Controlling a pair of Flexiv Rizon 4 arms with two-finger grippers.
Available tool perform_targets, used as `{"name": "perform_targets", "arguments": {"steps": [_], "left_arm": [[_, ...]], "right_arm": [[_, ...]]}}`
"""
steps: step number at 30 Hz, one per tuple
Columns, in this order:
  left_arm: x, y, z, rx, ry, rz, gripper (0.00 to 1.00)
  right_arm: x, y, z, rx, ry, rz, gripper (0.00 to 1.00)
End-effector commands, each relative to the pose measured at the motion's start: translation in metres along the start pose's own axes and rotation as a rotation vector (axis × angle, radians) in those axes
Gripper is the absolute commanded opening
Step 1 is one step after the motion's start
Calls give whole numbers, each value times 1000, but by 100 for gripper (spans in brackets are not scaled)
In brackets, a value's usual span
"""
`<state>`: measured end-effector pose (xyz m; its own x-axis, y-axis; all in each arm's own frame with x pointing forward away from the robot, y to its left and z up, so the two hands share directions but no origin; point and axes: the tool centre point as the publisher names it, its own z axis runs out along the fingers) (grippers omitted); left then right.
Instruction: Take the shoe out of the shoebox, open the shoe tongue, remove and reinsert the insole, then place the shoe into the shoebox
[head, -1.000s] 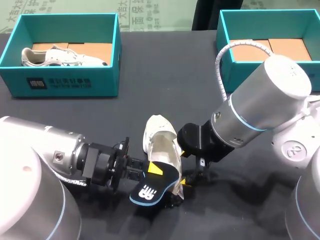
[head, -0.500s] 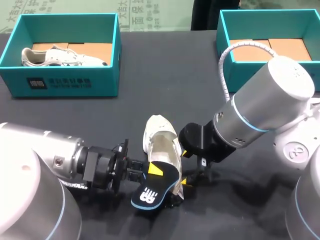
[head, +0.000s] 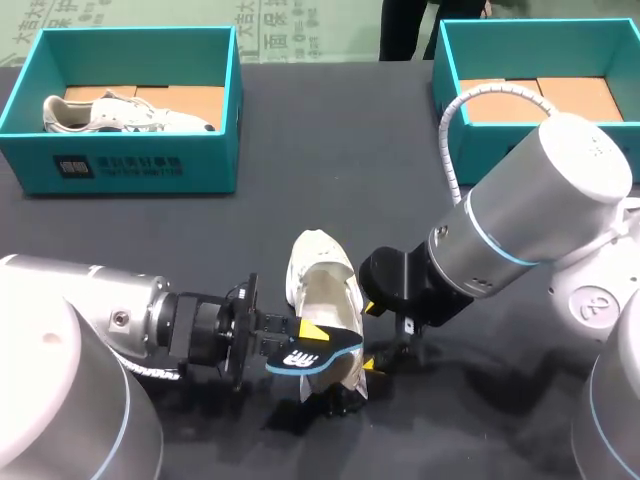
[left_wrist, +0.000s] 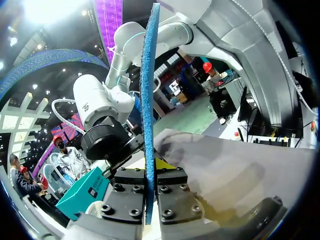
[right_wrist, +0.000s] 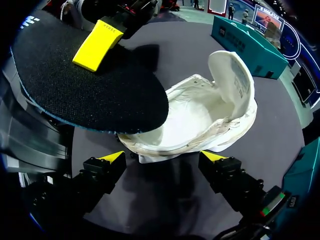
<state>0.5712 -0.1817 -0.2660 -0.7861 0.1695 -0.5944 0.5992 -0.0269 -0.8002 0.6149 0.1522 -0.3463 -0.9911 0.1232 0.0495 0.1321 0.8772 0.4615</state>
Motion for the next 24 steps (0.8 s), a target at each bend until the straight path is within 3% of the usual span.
{"name": "perform_targets", "arguments": {"steps": [1, 24], "left_arm": [[-2, 4, 9, -4, 2, -19, 0], [2, 29, 21, -23, -20, -95, 0]], "right_arm": [[2, 0, 0, -1, -3, 1, 100], [2, 0, 0, -1, -3, 1, 100]]}}
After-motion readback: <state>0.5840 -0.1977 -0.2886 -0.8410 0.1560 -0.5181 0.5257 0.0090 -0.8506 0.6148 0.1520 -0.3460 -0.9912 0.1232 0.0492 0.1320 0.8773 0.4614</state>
